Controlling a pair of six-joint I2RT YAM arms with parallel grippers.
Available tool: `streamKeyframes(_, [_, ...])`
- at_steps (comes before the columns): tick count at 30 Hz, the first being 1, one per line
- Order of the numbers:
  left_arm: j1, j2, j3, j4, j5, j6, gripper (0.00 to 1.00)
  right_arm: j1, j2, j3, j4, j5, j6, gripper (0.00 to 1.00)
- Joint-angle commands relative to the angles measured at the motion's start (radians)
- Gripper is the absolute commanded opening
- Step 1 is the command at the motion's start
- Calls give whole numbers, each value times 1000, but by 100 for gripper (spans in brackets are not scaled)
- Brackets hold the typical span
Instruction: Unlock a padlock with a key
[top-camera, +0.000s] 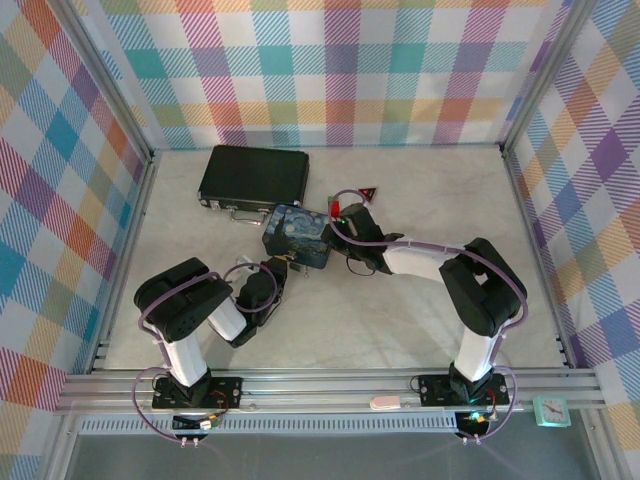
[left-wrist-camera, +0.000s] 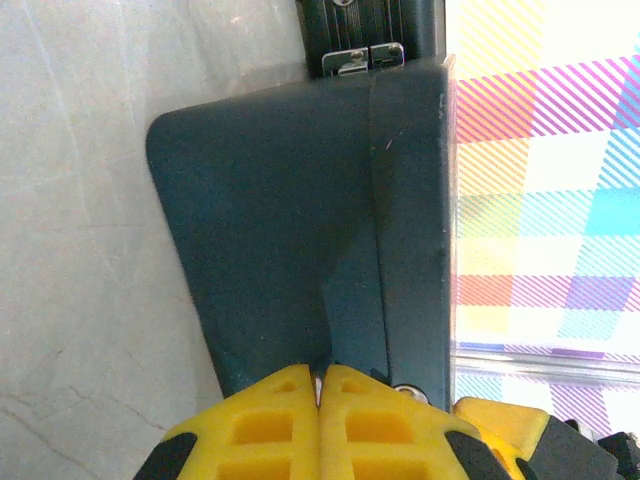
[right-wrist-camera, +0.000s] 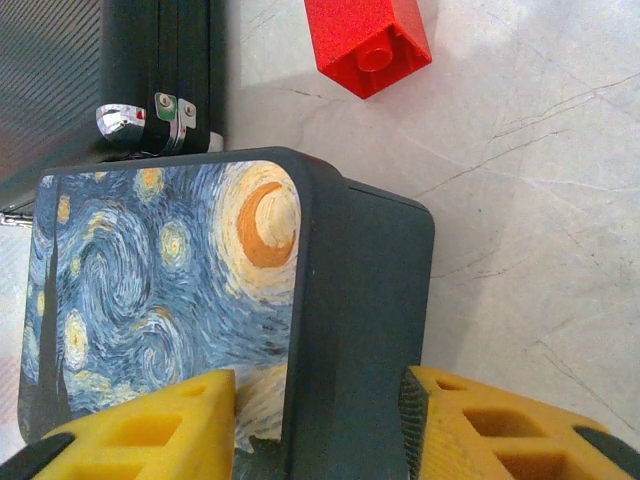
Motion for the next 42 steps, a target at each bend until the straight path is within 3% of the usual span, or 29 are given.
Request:
streamKeyframes(1, [-9, -15, -49, -10, -140, 0, 0, -13, 4, -31, -119, 82, 5, 46])
streamKeyframes(8, [-7, -52, -79, -24, -75, 24, 0, -13, -6, -26, -125, 96, -19, 46])
streamKeyframes(15, [-10, -198, -87, -225, -93, 57, 0, -13, -23, -30, -122, 93, -41, 47])
streamKeyframes(19, [-20, -288, -81, -261, -167, 208, 0, -13, -38, -42, -93, 70, -63, 48])
streamKeyframes(23, [-21, -352, -38, -316, -163, 368, 0, -9, -43, -30, -88, 43, -114, 51])
streamKeyframes(28, [-24, -511, 42, -714, -166, 382, 0, -2, -66, -20, -105, 59, -167, 53])
streamKeyframes(32, [-19, -667, 15, -865, -176, 431, 0, -2, -79, -24, -94, 45, -206, 55])
streamKeyframes(35, [21, -818, 85, -1186, -103, 485, 0, -2, -93, -15, -111, 32, -272, 57])
streamKeyframes(42, [171, -1013, 208, -1632, 169, 636, 0, -4, -151, -14, -240, 142, -418, 60])
